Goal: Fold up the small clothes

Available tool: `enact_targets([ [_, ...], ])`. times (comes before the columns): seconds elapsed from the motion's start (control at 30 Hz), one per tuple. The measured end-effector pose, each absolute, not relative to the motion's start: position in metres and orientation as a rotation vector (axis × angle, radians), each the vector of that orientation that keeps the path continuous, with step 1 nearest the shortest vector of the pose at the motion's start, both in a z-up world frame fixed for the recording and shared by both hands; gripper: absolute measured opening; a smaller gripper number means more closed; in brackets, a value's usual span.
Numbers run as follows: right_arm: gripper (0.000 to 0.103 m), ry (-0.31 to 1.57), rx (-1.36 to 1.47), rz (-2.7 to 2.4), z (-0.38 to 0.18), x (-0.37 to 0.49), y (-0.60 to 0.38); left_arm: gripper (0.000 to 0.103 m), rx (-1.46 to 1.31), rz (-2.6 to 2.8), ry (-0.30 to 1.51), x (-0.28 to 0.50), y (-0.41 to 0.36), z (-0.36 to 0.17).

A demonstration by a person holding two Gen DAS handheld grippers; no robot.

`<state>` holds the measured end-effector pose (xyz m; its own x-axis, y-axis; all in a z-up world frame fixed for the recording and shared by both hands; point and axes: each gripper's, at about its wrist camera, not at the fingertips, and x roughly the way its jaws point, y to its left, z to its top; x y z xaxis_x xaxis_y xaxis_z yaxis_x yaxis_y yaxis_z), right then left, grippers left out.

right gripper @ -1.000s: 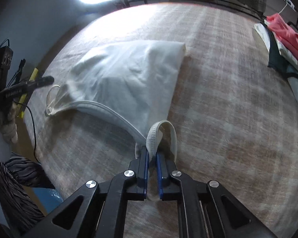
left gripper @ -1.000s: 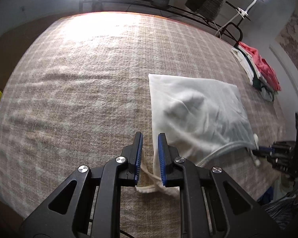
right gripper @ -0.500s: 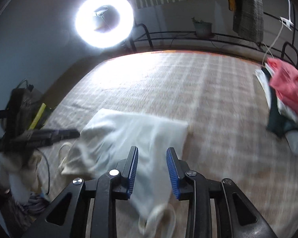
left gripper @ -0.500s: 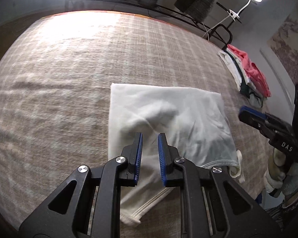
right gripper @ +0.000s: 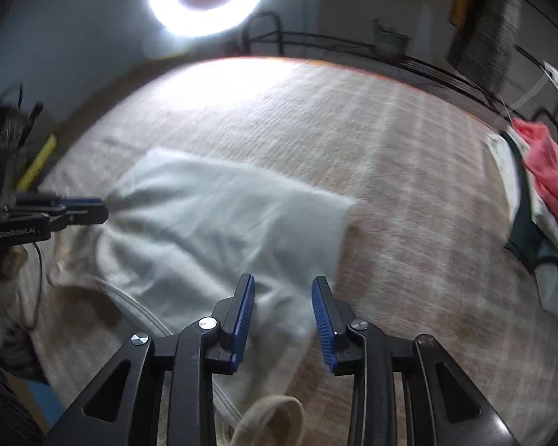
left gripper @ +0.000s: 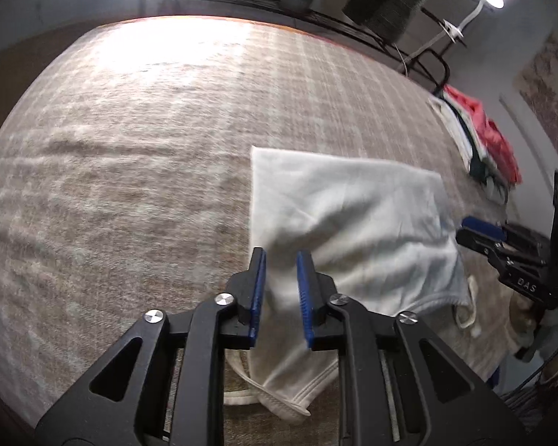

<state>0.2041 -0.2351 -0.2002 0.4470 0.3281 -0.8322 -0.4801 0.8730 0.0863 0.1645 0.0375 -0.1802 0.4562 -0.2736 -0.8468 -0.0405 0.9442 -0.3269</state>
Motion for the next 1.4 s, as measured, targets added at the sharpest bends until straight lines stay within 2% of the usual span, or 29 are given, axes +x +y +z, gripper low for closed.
enact_targets([
  [0.03, 0.038, 0.993, -0.124, 0.507, -0.197, 0.206, -0.244, 0.040, -0.350, -0.137, 1.086, 0.165, 0.044, -0.181],
  [0.07, 0.045, 1.001, -0.077, 0.510, -0.196, 0.207, -0.251, 0.043, -0.395, -0.125, 1.084, 0.165, 0.051, -0.181],
  [0.1, 0.047, 1.012, -0.020, 0.521, -0.195, 0.210, -0.259, 0.044, -0.433, -0.123, 1.089, 0.166, 0.055, -0.183],
  [0.23, 0.049, 1.073, 0.190, 0.532, -0.204, 0.221, -0.288, 0.044, -0.588, -0.149, 1.150, 0.171, 0.069, -0.198],
  [0.37, 0.048, 1.125, 0.378, 0.578, -0.217, 0.225, -0.308, 0.044, -0.623, -0.169, 1.189, 0.173, 0.068, -0.208],
  [0.67, 0.042, 1.182, 0.512, 0.603, -0.240, 0.227, -0.323, 0.043, -0.693, -0.172, 1.197, 0.177, 0.078, -0.216],
  [0.77, 0.036, 1.188, 0.546, 0.614, -0.241, 0.228, -0.319, 0.036, -0.680, -0.188, 1.204, 0.183, 0.071, -0.216],
  [0.87, 0.035, 1.184, 0.547, 0.602, -0.242, 0.231, -0.308, 0.028, -0.645, -0.169, 1.200, 0.187, 0.064, -0.215],
  [0.9, 0.033, 1.185, 0.542, 0.601, -0.241, 0.231, -0.305, 0.022, -0.637, -0.164, 1.202, 0.188, 0.061, -0.215],
  [0.93, 0.026, 1.188, 0.544, 0.606, -0.240, 0.231, -0.301, 0.019, -0.630, -0.161, 1.203, 0.189, 0.060, -0.216],
  [1.0, 0.024, 1.205, 0.523, 0.604, -0.241, 0.231, -0.294, 0.012, -0.607, -0.135, 1.196, 0.189, 0.056, -0.215],
  [1.03, 0.018, 1.208, 0.493, 0.589, -0.240, 0.231, -0.289, 0.009, -0.604, -0.131, 1.194, 0.189, 0.053, -0.214],
  [1.13, 0.007, 1.196, 0.403, 0.554, -0.231, 0.229, -0.275, 0.006, -0.559, -0.113, 1.168, 0.186, 0.046, -0.206],
  [1.4, 0.004, 1.099, 0.278, 0.551, -0.192, 0.216, -0.259, 0.005, -0.480, -0.129, 1.077, 0.179, 0.029, -0.175],
])
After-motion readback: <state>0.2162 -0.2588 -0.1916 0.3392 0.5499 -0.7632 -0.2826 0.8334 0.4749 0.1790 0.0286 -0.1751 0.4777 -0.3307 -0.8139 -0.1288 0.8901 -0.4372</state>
